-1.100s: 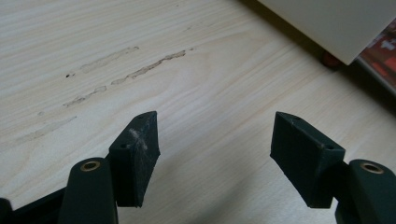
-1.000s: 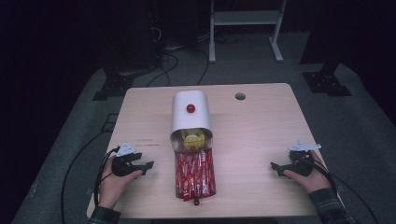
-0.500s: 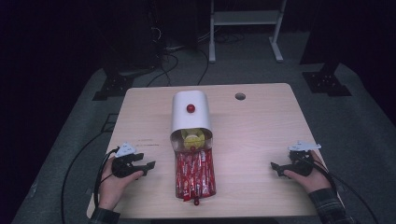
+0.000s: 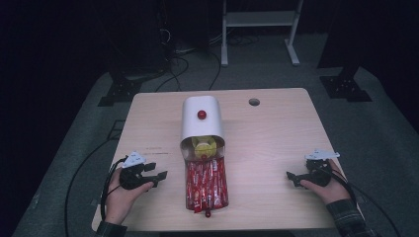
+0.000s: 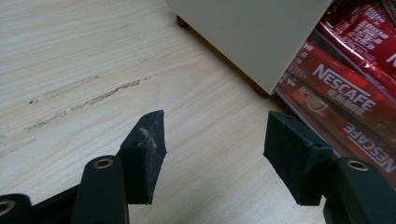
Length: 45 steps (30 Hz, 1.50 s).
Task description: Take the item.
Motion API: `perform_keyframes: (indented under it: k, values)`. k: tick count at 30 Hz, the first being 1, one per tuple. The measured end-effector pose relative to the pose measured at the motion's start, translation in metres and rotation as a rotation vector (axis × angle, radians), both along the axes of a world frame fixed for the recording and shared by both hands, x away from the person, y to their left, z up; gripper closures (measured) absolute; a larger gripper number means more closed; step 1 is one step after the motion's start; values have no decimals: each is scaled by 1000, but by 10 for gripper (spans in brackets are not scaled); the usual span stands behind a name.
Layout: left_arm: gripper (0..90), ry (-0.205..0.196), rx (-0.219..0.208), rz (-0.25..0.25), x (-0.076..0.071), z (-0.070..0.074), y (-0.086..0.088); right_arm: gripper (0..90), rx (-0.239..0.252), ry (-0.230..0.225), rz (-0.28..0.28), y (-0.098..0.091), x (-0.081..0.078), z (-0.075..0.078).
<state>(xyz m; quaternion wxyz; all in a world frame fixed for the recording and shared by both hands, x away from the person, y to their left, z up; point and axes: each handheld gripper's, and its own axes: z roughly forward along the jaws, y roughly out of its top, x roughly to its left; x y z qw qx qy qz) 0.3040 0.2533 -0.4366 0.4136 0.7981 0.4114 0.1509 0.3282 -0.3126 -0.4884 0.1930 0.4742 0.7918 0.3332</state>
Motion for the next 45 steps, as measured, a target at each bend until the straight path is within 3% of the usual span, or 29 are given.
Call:
perform_keyframes:
  k: [32,45]
  values:
    - [453,-37,-57,-111,-19,27,-31,0,1,0,0,0,0,0]
    - [479,-36,-75,-157,-24,31,-49,0,0,0,0,0,0,0]
